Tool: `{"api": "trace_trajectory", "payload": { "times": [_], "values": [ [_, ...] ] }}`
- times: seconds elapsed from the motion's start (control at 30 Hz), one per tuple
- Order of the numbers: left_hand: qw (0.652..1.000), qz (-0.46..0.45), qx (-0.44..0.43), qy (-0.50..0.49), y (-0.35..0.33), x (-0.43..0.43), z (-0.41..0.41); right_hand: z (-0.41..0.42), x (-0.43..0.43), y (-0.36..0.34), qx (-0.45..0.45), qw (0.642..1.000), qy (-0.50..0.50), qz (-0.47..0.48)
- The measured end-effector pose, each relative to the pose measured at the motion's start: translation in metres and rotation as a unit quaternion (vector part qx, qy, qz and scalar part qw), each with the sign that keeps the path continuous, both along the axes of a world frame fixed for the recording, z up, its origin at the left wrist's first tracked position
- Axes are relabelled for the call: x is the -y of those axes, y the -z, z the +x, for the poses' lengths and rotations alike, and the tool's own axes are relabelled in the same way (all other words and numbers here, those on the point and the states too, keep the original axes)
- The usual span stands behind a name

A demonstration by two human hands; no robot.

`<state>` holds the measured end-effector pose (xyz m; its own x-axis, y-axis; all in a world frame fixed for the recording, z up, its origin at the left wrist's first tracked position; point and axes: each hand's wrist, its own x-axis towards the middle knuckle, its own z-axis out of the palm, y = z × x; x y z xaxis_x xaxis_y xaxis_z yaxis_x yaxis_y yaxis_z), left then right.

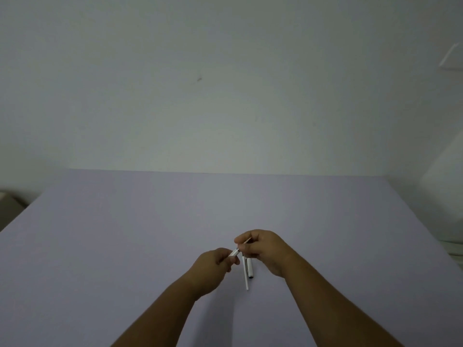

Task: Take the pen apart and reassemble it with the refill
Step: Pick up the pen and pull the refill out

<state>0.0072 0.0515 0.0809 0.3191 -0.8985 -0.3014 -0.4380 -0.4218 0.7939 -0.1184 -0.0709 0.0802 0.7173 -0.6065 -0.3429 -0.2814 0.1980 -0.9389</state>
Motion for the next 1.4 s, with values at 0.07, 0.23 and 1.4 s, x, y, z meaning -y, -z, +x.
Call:
{"api": "trace_trajectory", "payload": {
  "times": [0.07,0.23,1.4],
  "values": [
    [0.998,-0.014,0.060,0.029,-0.005,-0.001,0.003,-0.002,0.001,-0.006,-0.010,1.000,0.000,0.018],
    [0.989,-0.021,0.132,0.066,-0.007,-0.001,0.007,-0.003,0.002,-0.012,-0.054,0.997,-0.027,-0.049],
    [0.978,-0.034,0.193,0.077,-0.012,0.006,0.014,-0.003,0.007,-0.013,-0.065,0.991,-0.060,-0.096]
  ]
}}
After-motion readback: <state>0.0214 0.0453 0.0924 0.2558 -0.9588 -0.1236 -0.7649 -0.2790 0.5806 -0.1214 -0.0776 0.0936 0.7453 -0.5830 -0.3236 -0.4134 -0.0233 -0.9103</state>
